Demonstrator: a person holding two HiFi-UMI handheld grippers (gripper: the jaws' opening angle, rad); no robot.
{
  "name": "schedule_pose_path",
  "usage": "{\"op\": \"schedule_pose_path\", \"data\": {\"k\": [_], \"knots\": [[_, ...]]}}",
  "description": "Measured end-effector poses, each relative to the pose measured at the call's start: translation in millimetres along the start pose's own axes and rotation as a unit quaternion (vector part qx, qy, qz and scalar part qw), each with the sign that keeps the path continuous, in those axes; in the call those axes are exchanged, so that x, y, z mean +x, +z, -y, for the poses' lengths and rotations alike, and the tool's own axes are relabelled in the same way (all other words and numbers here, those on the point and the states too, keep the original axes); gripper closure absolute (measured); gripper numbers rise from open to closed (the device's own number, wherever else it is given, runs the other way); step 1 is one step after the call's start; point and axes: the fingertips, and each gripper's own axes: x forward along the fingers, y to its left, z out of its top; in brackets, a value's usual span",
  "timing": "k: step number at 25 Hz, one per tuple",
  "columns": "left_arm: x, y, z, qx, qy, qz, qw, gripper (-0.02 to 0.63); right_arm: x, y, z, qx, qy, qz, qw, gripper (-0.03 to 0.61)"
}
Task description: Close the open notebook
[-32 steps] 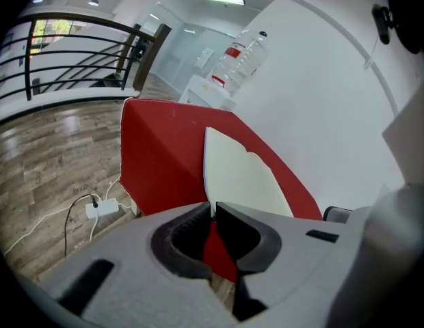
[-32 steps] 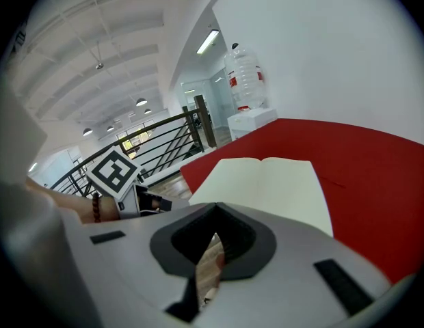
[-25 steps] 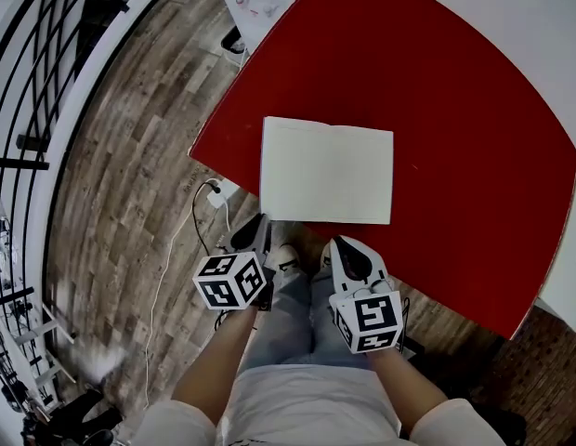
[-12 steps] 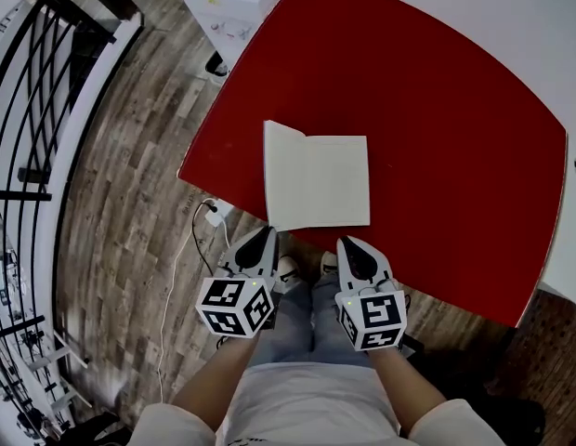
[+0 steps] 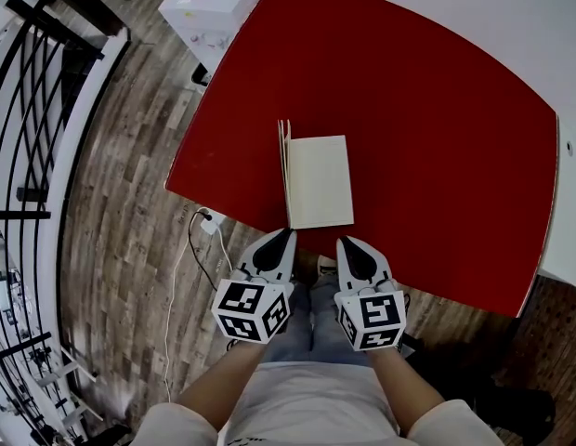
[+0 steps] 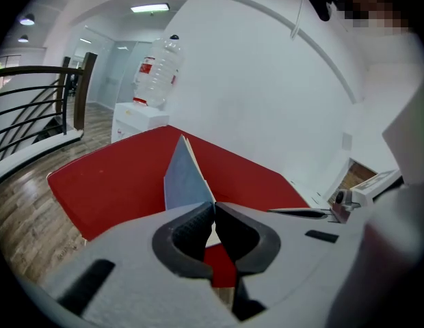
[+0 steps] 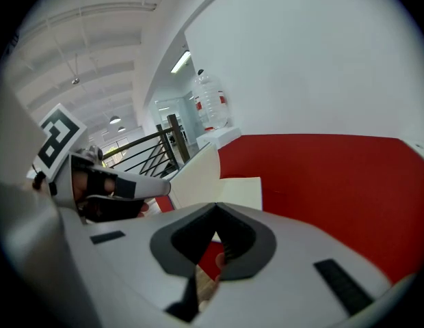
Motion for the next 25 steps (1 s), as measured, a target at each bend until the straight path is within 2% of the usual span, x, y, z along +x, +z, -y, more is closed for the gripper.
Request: {"op": "schedule_pose_path", "data": {"k": [5, 13, 25], "knots": [[22, 2, 15, 0.011, -0.026, -0.019, 0.9994, 0.594, 2, 5, 14, 0.007, -0.018, -0.004, 1.000, 0.572], [61, -21, 44, 0.049, -0.042, -0.060, 0.9961, 0.592, -6, -6, 49, 0.024, -0.041, -0.013, 0.999, 0.572], [119, -72, 54, 0.085, -0.028, -0.135, 0.9868, 0.592, -8, -21, 88, 0.041, -0.055, -0.031, 0.997, 0.572]]}}
